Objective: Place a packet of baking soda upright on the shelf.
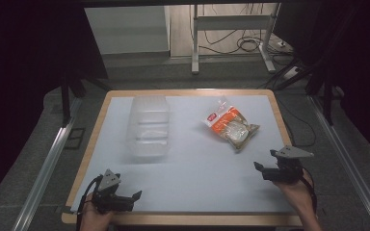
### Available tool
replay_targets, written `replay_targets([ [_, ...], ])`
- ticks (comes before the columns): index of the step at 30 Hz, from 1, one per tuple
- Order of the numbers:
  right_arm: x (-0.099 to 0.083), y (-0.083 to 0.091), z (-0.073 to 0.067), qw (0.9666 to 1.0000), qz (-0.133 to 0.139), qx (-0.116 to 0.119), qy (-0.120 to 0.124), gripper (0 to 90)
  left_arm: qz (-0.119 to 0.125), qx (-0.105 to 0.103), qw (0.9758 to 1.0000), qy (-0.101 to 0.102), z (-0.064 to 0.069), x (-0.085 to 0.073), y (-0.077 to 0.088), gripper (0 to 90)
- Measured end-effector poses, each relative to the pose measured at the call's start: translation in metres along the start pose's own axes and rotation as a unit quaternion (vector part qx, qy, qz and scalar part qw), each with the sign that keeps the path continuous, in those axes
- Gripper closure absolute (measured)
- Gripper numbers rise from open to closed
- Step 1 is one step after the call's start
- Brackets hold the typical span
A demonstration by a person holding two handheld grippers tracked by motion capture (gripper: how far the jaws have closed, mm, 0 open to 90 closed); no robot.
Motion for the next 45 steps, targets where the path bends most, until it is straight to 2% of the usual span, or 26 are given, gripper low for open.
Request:
replay_targets([
  [14,-0.007,-0.007,0.0,0.9997,-0.023,-0.001,0.011,20.0,-0.008,-0.001,1.0,0.005,-0.002,-0.002,-0.002,0.0],
  [24,-0.007,-0.01,-0.006,0.9993,-0.032,0.004,0.019,20.0,-0.012,0.001,0.9999,0.002,-0.001,-0.002,-0.003,0.0],
  [34,-0.006,-0.014,-0.005,0.9993,-0.034,0.003,0.015,20.3,-0.014,0.0,0.9999,0.001,-0.001,-0.002,-0.004,0.0],
  [36,-0.004,-0.014,-0.005,0.9993,-0.035,0.005,0.008,22.6,-0.015,0.0,0.9999,0.001,-0.001,-0.002,-0.004,0.0],
  [40,0.001,-0.017,-0.004,0.9984,-0.047,0.024,-0.021,33.2,-0.016,0.001,0.9999,0.0,-0.001,-0.002,-0.004,0.0],
  [45,0.009,-0.024,0.002,0.9972,-0.06,0.032,-0.031,46.9,-0.02,0.003,0.9998,0.0,-0.001,-0.003,-0.005,0.0],
])
Point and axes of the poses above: each handheld gripper's, and its own axes: y roughly backward along the jaws, x roughly out of its top, z roughly to its right, the point moved 7 cm from there along -y, roughly forward along the jaws, and after that the axes turned 14 degrees about -x, right-handed, at the moved point
